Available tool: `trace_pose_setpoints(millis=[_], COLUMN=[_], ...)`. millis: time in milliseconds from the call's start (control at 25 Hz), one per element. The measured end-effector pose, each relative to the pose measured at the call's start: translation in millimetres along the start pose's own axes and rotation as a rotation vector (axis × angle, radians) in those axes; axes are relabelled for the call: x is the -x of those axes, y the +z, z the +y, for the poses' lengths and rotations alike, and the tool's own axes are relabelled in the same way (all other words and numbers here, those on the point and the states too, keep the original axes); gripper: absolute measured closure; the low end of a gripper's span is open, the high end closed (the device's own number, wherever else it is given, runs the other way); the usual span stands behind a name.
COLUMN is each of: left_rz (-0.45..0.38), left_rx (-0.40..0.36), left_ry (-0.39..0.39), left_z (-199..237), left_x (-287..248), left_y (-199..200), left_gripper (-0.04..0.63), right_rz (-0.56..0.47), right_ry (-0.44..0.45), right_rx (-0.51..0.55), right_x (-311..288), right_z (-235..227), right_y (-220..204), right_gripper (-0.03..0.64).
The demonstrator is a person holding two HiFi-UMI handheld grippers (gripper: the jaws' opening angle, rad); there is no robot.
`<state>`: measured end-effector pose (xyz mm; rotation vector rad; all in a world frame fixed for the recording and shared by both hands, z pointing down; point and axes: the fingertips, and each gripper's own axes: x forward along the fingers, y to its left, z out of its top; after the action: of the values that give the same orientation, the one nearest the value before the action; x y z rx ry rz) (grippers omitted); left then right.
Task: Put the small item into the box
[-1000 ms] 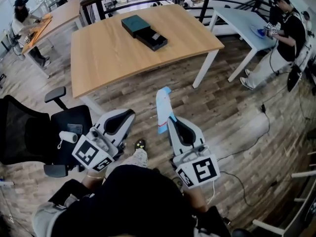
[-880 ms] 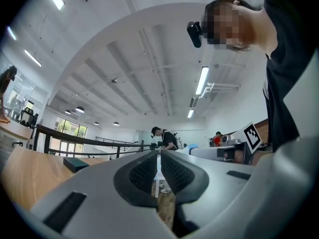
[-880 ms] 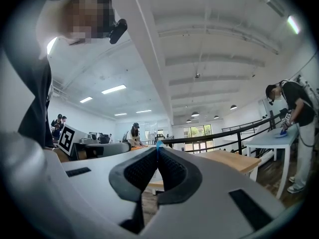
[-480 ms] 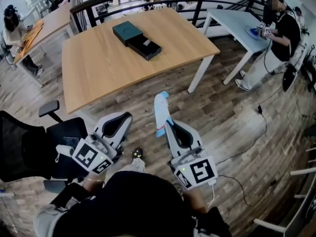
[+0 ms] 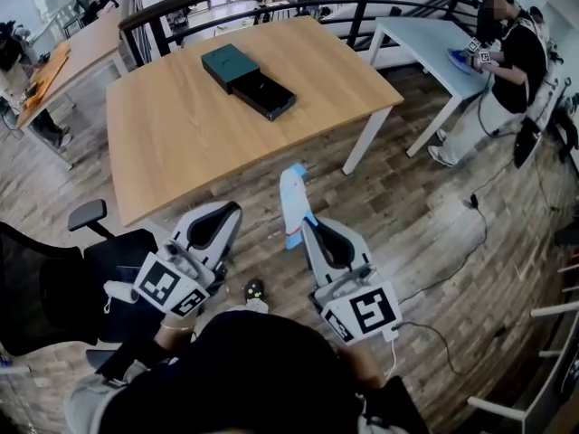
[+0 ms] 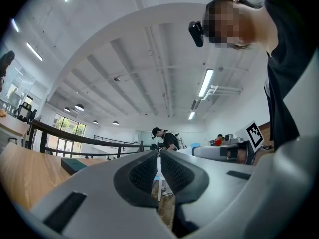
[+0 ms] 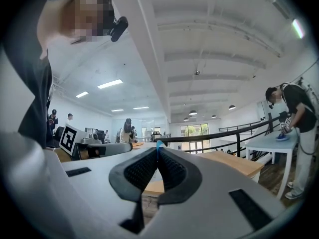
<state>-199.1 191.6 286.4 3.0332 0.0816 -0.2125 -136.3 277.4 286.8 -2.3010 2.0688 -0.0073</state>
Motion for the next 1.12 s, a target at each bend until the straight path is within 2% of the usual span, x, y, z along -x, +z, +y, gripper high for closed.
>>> trace_pose_setpoints(millis=[440, 920, 1120], left_rz=[-0.001, -0.004, -0.010], left_rx=[0.036, 0.034, 0.037], left_ry=[0.019, 0.012, 0.014], left_z=[86.0, 149.9, 174.2], left_x=[-10.7, -19.6, -23.0], left_y=[13.0, 11.9, 18.8], left_gripper=[0.563, 0.563, 0.563], right_rz=[0.029, 0.037, 0.016], right_ry=[0.019, 0.015, 0.007], right_rx=[0.025, 0.030, 0.014], right_x=[-86.5, -151.8, -177.3], right_z=[-2.9, -11.1, -12.2], right_y=[11.2, 1.7, 10.0], right_gripper=[0.592, 0.592, 0.592])
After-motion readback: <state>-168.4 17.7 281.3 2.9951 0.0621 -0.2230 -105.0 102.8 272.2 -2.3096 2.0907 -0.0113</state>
